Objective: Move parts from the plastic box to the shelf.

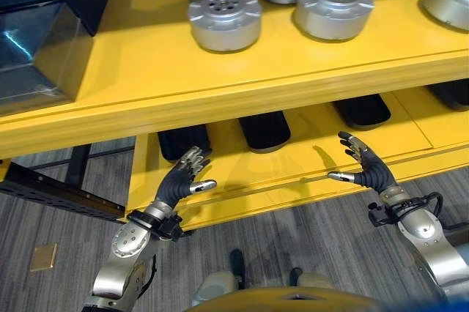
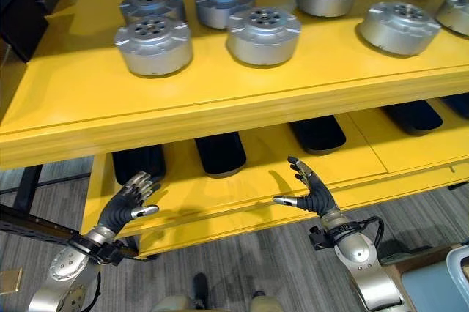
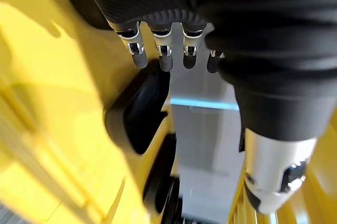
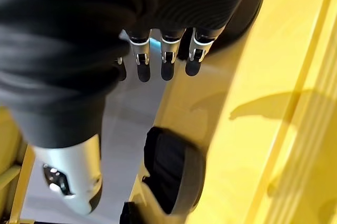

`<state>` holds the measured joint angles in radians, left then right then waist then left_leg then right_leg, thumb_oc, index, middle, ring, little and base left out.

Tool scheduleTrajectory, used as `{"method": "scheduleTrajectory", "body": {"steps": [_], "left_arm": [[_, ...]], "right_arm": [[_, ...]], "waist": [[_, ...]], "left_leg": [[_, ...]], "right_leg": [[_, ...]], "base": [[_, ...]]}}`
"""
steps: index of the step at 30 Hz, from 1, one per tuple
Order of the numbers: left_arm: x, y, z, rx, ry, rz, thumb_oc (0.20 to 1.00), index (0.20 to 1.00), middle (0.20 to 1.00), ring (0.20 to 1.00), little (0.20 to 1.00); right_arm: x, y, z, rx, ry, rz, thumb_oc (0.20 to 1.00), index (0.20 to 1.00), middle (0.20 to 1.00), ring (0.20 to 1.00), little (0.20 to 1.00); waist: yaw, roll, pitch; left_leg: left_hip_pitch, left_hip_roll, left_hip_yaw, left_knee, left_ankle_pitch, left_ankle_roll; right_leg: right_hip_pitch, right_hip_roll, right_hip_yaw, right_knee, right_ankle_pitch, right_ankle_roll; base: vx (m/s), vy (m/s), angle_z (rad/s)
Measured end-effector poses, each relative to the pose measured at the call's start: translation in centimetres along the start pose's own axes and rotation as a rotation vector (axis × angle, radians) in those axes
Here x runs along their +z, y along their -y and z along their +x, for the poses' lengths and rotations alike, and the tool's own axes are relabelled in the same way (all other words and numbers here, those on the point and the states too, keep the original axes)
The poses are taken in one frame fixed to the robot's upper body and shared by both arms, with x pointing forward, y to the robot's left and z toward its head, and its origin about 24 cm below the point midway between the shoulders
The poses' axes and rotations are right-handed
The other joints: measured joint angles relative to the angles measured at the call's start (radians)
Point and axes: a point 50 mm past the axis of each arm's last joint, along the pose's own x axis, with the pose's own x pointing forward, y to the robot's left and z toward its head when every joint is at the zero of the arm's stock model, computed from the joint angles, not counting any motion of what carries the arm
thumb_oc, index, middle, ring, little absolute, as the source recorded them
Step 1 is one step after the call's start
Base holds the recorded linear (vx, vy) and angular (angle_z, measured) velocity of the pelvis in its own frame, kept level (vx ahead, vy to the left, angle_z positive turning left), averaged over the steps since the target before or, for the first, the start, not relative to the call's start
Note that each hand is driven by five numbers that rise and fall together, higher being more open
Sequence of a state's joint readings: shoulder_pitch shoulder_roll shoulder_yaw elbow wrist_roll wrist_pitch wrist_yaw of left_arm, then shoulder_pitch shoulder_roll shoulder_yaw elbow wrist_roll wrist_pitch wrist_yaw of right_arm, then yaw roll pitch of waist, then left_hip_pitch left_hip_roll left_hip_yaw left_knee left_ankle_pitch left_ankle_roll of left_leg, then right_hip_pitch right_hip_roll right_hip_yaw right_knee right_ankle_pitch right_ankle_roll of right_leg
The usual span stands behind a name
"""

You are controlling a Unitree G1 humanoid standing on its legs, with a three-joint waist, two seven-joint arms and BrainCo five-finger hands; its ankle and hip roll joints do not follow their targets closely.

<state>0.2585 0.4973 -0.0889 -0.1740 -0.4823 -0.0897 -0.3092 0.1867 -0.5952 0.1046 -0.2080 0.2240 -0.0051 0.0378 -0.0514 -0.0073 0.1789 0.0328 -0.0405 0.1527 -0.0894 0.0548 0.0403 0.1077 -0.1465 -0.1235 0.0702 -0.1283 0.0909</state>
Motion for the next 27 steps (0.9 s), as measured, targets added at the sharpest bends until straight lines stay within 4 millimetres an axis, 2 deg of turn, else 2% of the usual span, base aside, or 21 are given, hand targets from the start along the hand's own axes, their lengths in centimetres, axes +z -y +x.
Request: {"method": "scheduleTrajectory", "body": {"steps": [1, 2, 4, 7, 8, 9, 10, 13, 15, 17, 18, 19, 21, 23, 27], "left_arm": [[0.2, -0.4, -0.1, -0.02, -0.017, 0.025, 1.0, 1.0, 1.0, 1.0, 1.0], [-0.1, -0.5, -0.1, -0.025, -0.031, 0.012, 1.0, 1.0, 1.0, 1.0, 1.0], [-1.1, -0.6, -0.3, -0.035, -0.072, -0.047, 1.0, 1.0, 1.0, 1.0, 1.0], [-1.6, -0.6, -0.6, -0.051, -0.095, -0.064, 1.0, 1.0, 1.0, 1.0, 1.0], [-2.1, -0.5, -0.8, -0.056, -0.104, -0.079, 1.0, 1.0, 1.0, 1.0, 1.0], [-2.4, -0.2, -1.0, -0.064, -0.113, -0.091, 1.0, 1.0, 1.0, 1.0, 1.0], [-2.5, -0.2, -1.1, -0.056, -0.106, -0.109, 1.0, 1.0, 1.0, 1.0, 1.0], [-2.7, 0.0, -1.3, -0.034, -0.061, -0.159, 1.0, 1.0, 1.0, 1.0, 1.0], [-3.1, 0.3, -1.7, -0.038, -0.076, -0.166, 1.0, 1.0, 1.0, 1.0, 1.0], [-3.2, 0.1, -2.2, -0.049, -0.101, -0.145, 1.0, 1.0, 1.0, 1.0, 1.0], [-3.2, -0.1, -2.3, -0.048, -0.108, -0.136, 1.0, 1.0, 1.0, 1.0, 1.0], [-3.5, 0.2, -2.4, -0.043, -0.112, -0.154, 1.0, 1.0, 1.0, 1.0, 1.0], [-3.6, 0.7, -2.3, -0.054, -0.099, -0.162, 1.0, 1.0, 1.0, 1.0, 1.0], [-3.5, 0.8, -2.2, -0.053, -0.084, -0.165, 1.0, 1.0, 1.0, 1.0, 1.0], [-3.4, 1.2, -2.0, -0.065, -0.038, -0.237, 1.0, 1.0, 1.0, 1.0, 1.0]], "right_arm": [[-0.1, -0.1, 0.0, -0.001, -0.013, 0.035, 1.0, 1.0, 1.0, 1.0, 1.0], [-0.3, -0.3, 0.4, -0.004, -0.02, 0.092, 1.0, 1.0, 1.0, 1.0, 1.0], [-1.1, -1.4, 0.7, 0.011, -0.05, 0.228, 1.0, 1.0, 1.0, 1.0, 1.0], [-2.1, -3.0, 0.7, 0.056, -0.086, 0.317, 1.0, 1.0, 1.0, 1.0, 1.0], [-3.2, -3.7, 0.3, 0.061, -0.133, 0.367, 1.0, 1.0, 1.0, 1.0, 1.0], [-3.7, -4.0, -0.1, 0.064, -0.155, 0.379, 1.0, 1.0, 1.0, 1.0, 1.0], [-3.7, -4.0, -0.1, 0.067, -0.155, 0.38, 1.0, 1.0, 1.0, 1.0, 1.0], [-3.9, -4.4, -0.3, 0.077, -0.164, 0.392, 1.0, 1.0, 1.0, 1.0, 1.0], [-4.0, -5.4, -0.3, 0.118, -0.176, 0.399, 1.0, 1.0, 1.0, 1.0, 1.0], [-4.0, -6.3, -0.3, 0.162, -0.18, 0.407, 1.0, 1.0, 1.0, 1.0, 1.0], [-4.1, -6.5, -0.3, 0.168, -0.182, 0.414, 1.0, 1.0, 1.0, 1.0, 1.0], [-4.3, -6.4, -0.1, 0.165, -0.19, 0.408, 1.0, 1.0, 1.0, 1.0, 1.0], [-4.3, -5.9, -0.1, 0.161, -0.192, 0.385, 1.0, 1.0, 1.0, 1.0, 1.0], [-4.5, -5.2, -0.3, 0.163, -0.208, 0.348, 1.0, 1.0, 1.0, 1.0, 1.0], [-4.7, -4.5, -0.5, 0.167, -0.228, 0.313, 1.0, 1.0, 1.0, 1.0, 1.0]], "waist": [[0.007, -0.008, -0.005], [0.011, -0.008, -0.005], [0.012, -0.006, -0.008], [0.015, -0.017, -0.016], [0.018, -0.021, -0.02], [0.021, -0.023, -0.023], [0.03, -0.025, -0.026], [0.043, -0.04, -0.034], [0.049, -0.065, -0.05], [0.064, -0.124, -0.077], [0.072, -0.147, -0.083], [0.072, -0.134, -0.086], [0.07, -0.113, -0.079], [0.06, -0.068, -0.055], [0.054, -0.041, -0.054]], "left_leg": [[0.0, -0.019, -0.007, -0.005, 0.002, 0.003], [0.001, -0.025, 0.0, -0.009, -0.013, 0.017], [0.017, -0.027, 0.004, -0.01, -0.022, 0.029], [0.019, -0.028, -0.002, -0.009, -0.023, 0.031], [0.026, -0.018, -0.027, -0.009, -0.013, 0.031], [0.027, -0.008, -0.042, -0.004, -0.008, 0.048], [0.026, -0.004, -0.042, -0.004, -0.008, 0.048], [0.025, 0.022, -0.045, -0.004, -0.003, 0.027], [0.027, 0.037, -0.047, -0.006, -0.005, -0.001], [0.033, 0.04, -0.041, -0.009, -0.011, -0.036], [0.036, 0.042, -0.035, -0.009, -0.013, -0.051], [0.039, 0.075, -0.028, -0.009, -0.015, -0.078], [0.041, 0.123, -0.025, -0.009, -0.01, -0.096], [0.049, 0.166, -0.021, -0.009, -0.002, -0.12], [0.053, 0.198, -0.015, -0.009, 0.003, -0.136]], "right_leg": [[0.012, -0.021, 0.0, -0.022, 0.021, 0.026], [0.028, -0.032, -0.01, -0.04, 0.041, 0.035], [0.044, -0.033, -0.027, -0.034, 0.043, 0.037], [0.042, -0.035, -0.03, -0.024, 0.045, 0.04], [0.03, -0.029, -0.034, 0.017, 0.042, 0.049], [0.011, -0.036, -0.045, 0.026, 0.033, 0.065], [0.006, -0.058, -0.055, -0.022, 0.054, 0.074], [0.005, -0.099, -0.063, -0.137, 0.139, 0.11], [-0.008, -0.112, -0.064, -0.166, 0.19, 0.112], [-0.016, -0.118, -0.064, -0.162, 0.247, 0.108], [-0.013, -0.116, -0.064, -0.162, 0.206, 0.096], [-0.012, -0.088, -0.066, -0.163, 0.205, 0.084], [-0.014, -0.04, -0.069, -0.163, 0.191, 0.063], [-0.016, 0.005, -0.069, -0.163, 0.185, 0.046], [-0.015, 0.034, -0.067, -0.167, 0.179, 0.035]], "base": [[-0.09, 0.558, 0.14], [-0.08, 0.514, 0.17], [-0.05, 0.228, 0.07], [-0.04, 0.111, 0.11], [-0.05, 0.001, 0.29], [-0.04, -0.096, 0.26], [-0.04, -0.127, 0.09], [-0.01, -0.109, 0.1], [-0.01, -0.101, 0.07], [-0.01, -0.101, -0.07], [-0.01, -0.121, -0.18], [-0.01, -0.101, -0.23], [0.0, -0.073, -0.16], [0.0, -0.089, -0.12], [0.0, -0.051, -0.06]]}}
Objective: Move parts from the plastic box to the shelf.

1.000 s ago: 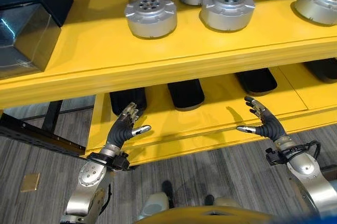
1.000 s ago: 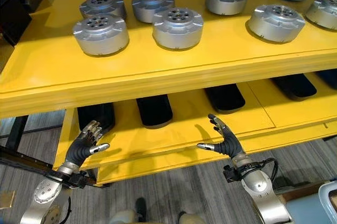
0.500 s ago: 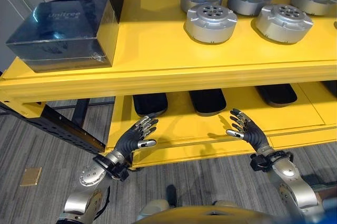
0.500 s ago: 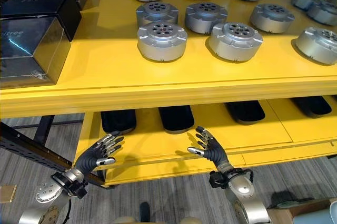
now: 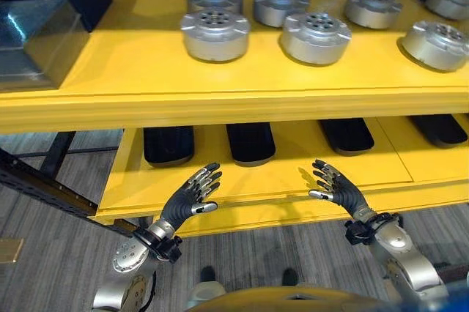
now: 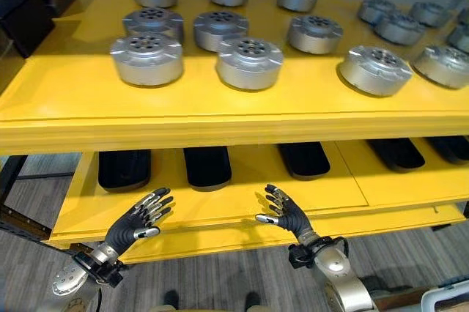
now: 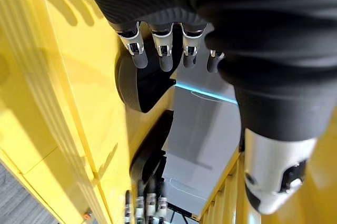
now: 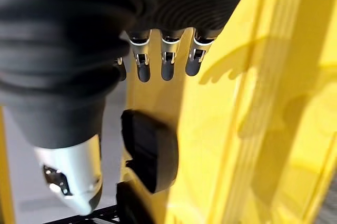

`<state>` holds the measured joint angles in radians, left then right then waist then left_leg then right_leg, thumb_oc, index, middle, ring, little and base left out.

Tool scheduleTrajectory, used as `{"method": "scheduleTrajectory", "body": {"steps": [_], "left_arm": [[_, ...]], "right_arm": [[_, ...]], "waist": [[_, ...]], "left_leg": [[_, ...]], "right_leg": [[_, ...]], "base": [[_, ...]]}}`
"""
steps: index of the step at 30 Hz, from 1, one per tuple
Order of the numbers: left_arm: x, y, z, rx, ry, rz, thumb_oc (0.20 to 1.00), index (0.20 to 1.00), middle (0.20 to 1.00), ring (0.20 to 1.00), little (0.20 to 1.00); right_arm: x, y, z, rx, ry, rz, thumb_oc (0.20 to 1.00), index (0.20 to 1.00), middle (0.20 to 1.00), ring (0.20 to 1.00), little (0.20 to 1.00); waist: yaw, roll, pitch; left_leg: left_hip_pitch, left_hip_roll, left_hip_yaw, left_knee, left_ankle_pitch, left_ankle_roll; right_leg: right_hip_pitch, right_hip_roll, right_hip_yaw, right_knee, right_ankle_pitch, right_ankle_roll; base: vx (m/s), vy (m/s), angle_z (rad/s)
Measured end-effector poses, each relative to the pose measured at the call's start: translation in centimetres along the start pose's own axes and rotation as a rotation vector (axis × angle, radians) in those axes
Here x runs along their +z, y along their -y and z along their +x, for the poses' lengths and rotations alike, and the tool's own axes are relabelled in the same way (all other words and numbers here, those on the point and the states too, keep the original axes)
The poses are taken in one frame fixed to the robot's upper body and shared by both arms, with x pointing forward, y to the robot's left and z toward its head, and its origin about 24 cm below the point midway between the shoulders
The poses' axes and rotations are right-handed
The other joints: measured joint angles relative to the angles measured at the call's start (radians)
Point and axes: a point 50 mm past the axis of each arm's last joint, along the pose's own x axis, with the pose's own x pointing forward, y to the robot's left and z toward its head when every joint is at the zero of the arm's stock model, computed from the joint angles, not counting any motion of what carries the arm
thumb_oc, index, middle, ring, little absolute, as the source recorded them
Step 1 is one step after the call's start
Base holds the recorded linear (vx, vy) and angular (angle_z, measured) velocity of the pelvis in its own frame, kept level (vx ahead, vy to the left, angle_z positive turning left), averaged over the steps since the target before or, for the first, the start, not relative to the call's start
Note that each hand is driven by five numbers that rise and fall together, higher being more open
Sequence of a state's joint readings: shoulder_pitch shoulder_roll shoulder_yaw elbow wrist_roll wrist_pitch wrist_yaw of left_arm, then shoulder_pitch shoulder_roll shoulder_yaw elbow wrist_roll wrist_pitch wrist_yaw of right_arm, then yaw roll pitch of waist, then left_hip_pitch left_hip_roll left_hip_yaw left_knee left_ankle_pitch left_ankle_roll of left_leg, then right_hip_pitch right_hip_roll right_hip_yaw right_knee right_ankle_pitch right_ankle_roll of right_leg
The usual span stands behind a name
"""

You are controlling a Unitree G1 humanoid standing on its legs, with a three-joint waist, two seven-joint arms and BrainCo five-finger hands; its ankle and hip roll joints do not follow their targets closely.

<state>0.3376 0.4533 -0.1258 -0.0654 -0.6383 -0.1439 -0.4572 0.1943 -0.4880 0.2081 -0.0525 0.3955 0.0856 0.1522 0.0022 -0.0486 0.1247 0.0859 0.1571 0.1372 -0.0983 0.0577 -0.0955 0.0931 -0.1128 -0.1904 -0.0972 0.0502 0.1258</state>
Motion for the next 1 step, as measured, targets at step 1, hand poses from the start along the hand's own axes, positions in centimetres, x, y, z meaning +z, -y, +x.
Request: {"method": "scheduleTrajectory", "body": {"steps": [1], "left_arm": [[-0.06, 0.26, 0.07, -0.014, 0.017, -0.029, 1.0, 1.0, 1.0, 1.0, 1.0]], "right_arm": [[0.0, -0.02, 0.01, 0.003, 0.0, 0.0, 1.0, 1.0, 1.0, 1.0, 1.0]], "waist": [[0.0, 0.001, -0.002]], "left_leg": [[0.0, 0.005, 0.002, 0.0, -0.001, -0.002]], "right_leg": [[-0.001, 0.005, 0.002, 0.0, -0.002, -0.004]], "base": [[0.0, -0.026, -0.06]]}}
